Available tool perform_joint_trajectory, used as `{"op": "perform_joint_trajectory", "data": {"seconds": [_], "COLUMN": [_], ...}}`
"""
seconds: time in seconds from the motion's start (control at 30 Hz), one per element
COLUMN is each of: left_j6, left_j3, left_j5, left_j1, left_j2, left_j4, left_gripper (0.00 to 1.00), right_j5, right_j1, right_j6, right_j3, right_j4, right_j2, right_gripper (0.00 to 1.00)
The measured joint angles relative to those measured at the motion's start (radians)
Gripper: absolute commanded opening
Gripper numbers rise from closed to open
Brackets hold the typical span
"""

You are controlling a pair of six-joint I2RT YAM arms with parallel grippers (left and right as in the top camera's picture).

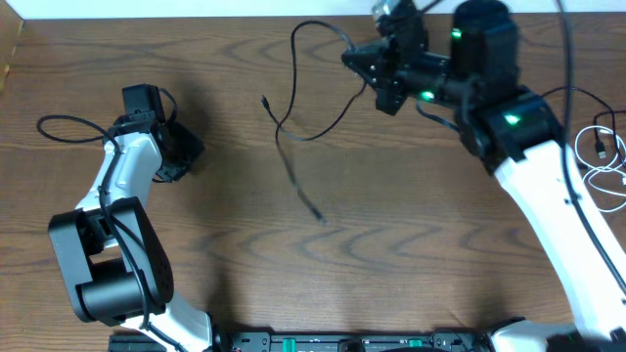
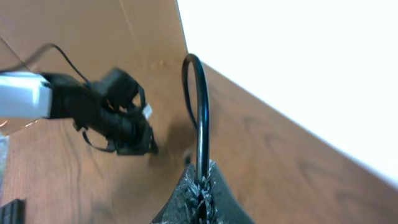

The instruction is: Untangle cables

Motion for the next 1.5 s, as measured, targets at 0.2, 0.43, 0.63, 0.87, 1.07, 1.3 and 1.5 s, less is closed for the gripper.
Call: {"op": "perform_joint_trajectory", "data": {"seconds": [0.2,0.43,0.63,0.87,1.07,1.3,1.5], "left_j6": [0.000,0.000,0.000,0.000,0.000,0.000,0.000], "left_j3": [0.000,0.000,0.000,0.000,0.000,0.000,0.000], "left_j5": [0.000,0.000,0.000,0.000,0.000,0.000,0.000], "left_j1": [0.000,0.000,0.000,0.000,0.000,0.000,0.000], "left_j2": [0.000,0.000,0.000,0.000,0.000,0.000,0.000], "left_j4": [0.000,0.000,0.000,0.000,0.000,0.000,0.000], "left_gripper": [0.42,0.42,0.42,0.42,0.43,0.42,0.42], "right_j5": [-0.026,-0.038,-0.039,-0.042,0.024,0.291,0.471], "right_j1": [0.000,0.000,0.000,-0.002,-0.002,-0.002,-0.002], "right_j6": [-0.096,-0.148,-0.156,-0.163,-0.164,-0.262,-0.385], "right_j3": [0.000,0.000,0.000,-0.001,-0.001,-0.001,-0.001], "right_j4": [0.010,0.011,0.043,0.262,0.295,0.296,0.296], "right_j2": [-0.118,-0.143,-0.140,-0.142,-0.151,-0.151,-0.151], "right_gripper": [0.01,0.01,0.01,0.01,0.05,0.01,0.01]}}
